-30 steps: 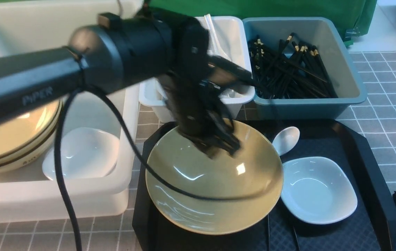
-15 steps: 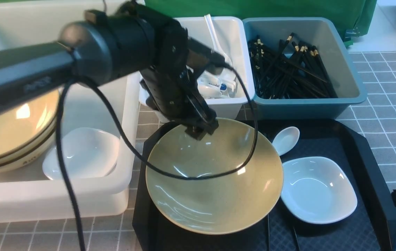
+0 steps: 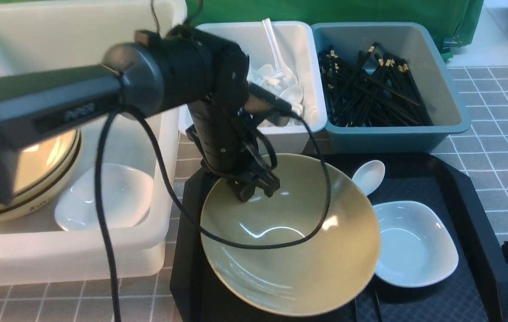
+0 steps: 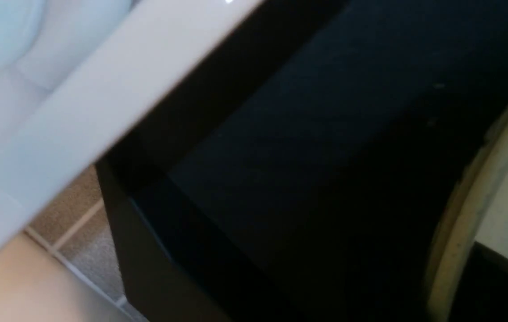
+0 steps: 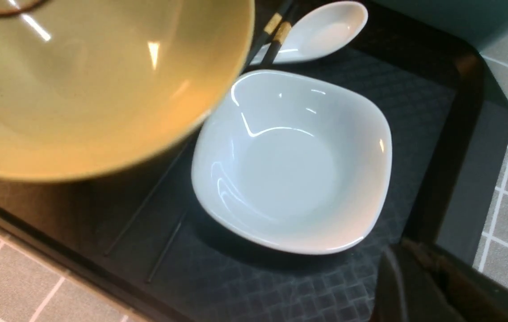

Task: On grey table put chopsticks spoon bowls plates into blue grey white boxes.
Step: 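Grasp the large bowl on the tray by its rim, then place the tan bowl onto the bowl stack in the left bin with the left gripper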

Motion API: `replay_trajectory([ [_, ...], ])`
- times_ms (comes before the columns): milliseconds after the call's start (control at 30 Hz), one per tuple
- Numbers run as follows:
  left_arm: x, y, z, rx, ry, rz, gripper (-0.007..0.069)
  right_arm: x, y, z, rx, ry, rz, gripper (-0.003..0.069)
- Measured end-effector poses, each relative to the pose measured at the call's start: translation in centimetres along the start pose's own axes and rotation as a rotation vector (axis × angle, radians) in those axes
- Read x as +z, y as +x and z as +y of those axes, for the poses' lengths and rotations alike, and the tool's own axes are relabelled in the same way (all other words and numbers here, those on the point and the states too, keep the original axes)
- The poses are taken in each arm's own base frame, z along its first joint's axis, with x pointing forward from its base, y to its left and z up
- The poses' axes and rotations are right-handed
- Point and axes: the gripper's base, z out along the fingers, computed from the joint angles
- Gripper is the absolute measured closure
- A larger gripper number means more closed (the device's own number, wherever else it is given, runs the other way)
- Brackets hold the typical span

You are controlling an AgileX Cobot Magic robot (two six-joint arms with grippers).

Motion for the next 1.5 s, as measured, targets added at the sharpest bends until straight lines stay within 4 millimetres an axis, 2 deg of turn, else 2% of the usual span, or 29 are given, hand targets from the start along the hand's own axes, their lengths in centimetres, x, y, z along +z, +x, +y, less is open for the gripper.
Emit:
replay_trajectory([
  [33, -1.1, 0.0, -0.3, 0.006, 0.021, -0.025, 0.0554, 0.0, 0.0, 0.0, 0.000, 0.000, 0.000, 0.0614],
  [67, -1.3, 0.0, -0.4, 0.008, 0.030, -0.031, 0.0566, 0.0, 0.0, 0.0, 0.000, 0.000, 0.000, 0.0614],
  [133, -3.5, 0.1, -0.9, 0.031, 0.063, -0.091, 0.0613, 0.0, 0.0, 0.0, 0.000, 0.000, 0.000, 0.0614],
  [333, -10.7, 1.5, -1.4, 0.093, 0.056, -0.283, 0.0618, 0.0, 0.0, 0.0, 0.001, 0.002, -0.004, 0.0614],
  [367, -11.4, 1.7, -1.4, 0.090, 0.054, -0.301, 0.0618, 0.0, 0.0, 0.0, 0.001, 0.002, -0.005, 0.0614],
  [400, -14.2, 2.6, -1.4, 0.079, 0.053, -0.381, 0.0618, 0.0, -0.1, 0.0, 0.001, 0.002, -0.006, 0.0614],
  [467, -17.9, 4.3, -0.5, 0.035, 0.040, -0.483, 0.0618, 0.0, -0.1, 0.0, 0.001, 0.002, -0.006, 0.0614],
  [533, -21.2, 6.5, 1.1, -0.030, -0.008, -0.573, 0.0621, 0.0, -0.1, 0.0, 0.001, 0.002, -0.006, 0.0614],
  [567, -23.3, 8.2, 2.5, -0.092, -0.065, -0.626, 0.0622, 0.0, -0.1, 0.0, 0.001, 0.002, -0.006, 0.0614],
  [600, -23.3, 8.4, 2.9, -0.106, -0.073, -0.624, 0.0622, 0.0, -0.1, 0.0, 0.001, 0.002, -0.006, 0.0614],
  [633, -25.9, 11.1, 4.9, -0.216, -0.174, -0.681, 0.0622, 0.0, -0.1, 0.0, 0.001, 0.002, -0.006, 0.0614],
  [667, -27.1, 12.9, 6.1, -0.290, -0.251, -0.706, 0.0622, 0.0, -0.1, 0.0, 0.001, 0.002, -0.006, 0.0614],
  [700, -27.8, 13.8, 6.5, -0.316, -0.293, -0.719, 0.0622, 0.0, -0.1, 0.0, 0.001, 0.002, -0.006, 0.0614],
  [733, -29.1, 16.6, 8.2, -0.432, -0.426, -0.742, 0.0622, 0.0, -0.1, 0.0, 0.001, 0.002, -0.006, 0.0614],
  [767, -29.5, 18.2, 9.2, -0.508, -0.494, -0.743, 0.0622, 0.0, -0.1, 0.0, 0.001, 0.002, -0.006, 0.0614],
  [800, -29.6, 18.5, 9.4, -0.521, -0.509, -0.746, 0.0622, 0.0, -0.1, 0.0, 0.001, 0.002, -0.006, 0.0614],
  [833, -29.5, 20.7, 10.9, -0.653, -0.586, -0.736, 0.0621, 0.0, -0.1, 0.0, 0.004, 0.000, -0.007, 0.0614],
  [867, -29.0, 21.7, 11.8, -0.714, -0.610, -0.731, 0.0621, 0.0, -0.1, 0.0, 0.005, 0.000, -0.007, 0.0614],
  [967, -26.7, 23.2, 14.2, -0.871, -0.615, -0.726, 0.0621, 0.0, -0.1, 0.0, 0.010, -0.004, -0.008, 0.0614],
  [1000, -25.1, 23.8, 15.4, -0.933, -0.602, -0.705, 0.0621, 0.0, -0.1, 0.1, 0.014, -0.006, -0.009, 0.0614],
  [1100, -22.5, 24.5, 17.2, -1.023, -0.578, -0.665, 0.0621, 0.0, -0.1, 0.1, 0.019, -0.009, -0.010, 0.0614],
  [1167, -18.8, 24.9, 18.8, -1.071, -0.533, -0.572, 0.0619, 0.0, -0.1, 0.1, 0.021, -0.010, -0.010, 0.0614],
  [1200, -17.7, 24.9, 19.2, -1.083, -0.515, -0.548, 0.0618, 0.0, -0.1, 0.1, 0.021, -0.010, -0.010, 0.0614],
  [1267, -17.0, 24.8, 19.6, -1.091, -0.501, -0.532, 0.0615, 0.0, -0.1, 0.1, 0.021, -0.010, -0.010, 0.0614],
  [1367, -15.2, 24.6, 21.0, -1.091, -0.488, -0.497, 0.0549, 0.0, -0.1, 0.1, 0.022, -0.011, -0.011, 0.0614],
  [1467, -14.1, 24.7, 21.5, -1.090, -0.475, -0.441, 0.0426, 0.0, -0.1, 0.2, 0.033, -0.017, -0.013, 0.0614],
  [1500, -14.0, 24.8, 21.4, -1.096, -0.467, -0.428, 0.0347, 0.0, -0.1, 0.2, 0.040, -0.021, -0.013, 0.0614],
])
